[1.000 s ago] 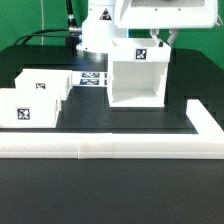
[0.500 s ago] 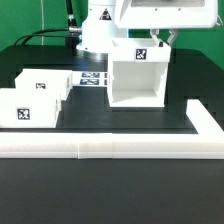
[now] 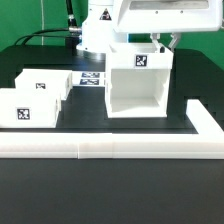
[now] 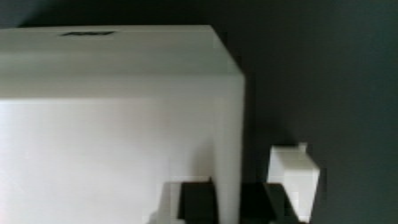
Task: Assemble drawer
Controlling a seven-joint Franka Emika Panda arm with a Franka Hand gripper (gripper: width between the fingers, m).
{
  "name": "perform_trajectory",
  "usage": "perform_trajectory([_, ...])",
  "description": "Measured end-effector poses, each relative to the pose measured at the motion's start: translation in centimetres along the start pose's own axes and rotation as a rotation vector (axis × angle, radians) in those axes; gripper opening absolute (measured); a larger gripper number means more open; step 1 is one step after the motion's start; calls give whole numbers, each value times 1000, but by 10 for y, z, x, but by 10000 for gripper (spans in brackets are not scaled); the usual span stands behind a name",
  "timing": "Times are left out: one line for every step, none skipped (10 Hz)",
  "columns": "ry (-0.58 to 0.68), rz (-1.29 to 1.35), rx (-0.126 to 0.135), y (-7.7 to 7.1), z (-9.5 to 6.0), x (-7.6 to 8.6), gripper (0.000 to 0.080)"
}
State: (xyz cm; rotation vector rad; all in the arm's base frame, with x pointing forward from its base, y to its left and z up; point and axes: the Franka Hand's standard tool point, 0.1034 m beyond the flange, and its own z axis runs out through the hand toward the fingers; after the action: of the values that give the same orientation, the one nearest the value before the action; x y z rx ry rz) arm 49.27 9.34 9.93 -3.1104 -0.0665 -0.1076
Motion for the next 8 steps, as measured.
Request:
perform_trajectory([19, 8, 3, 2, 1, 19, 38])
perform_trajectory([35, 8, 5, 5, 2, 36, 38])
perform_trajectory([56, 13, 6, 8, 3, 56, 38])
perform_trajectory([85, 16, 9, 10, 4, 75, 38])
perform_trajectory([115, 13, 13, 10, 5, 87, 38])
perform_trajectory([130, 14, 16, 9, 5, 90, 38])
perform_trajectory([130, 15, 16, 9, 5, 90, 38])
perform_trajectory([130, 13, 16, 9, 5, 90, 38])
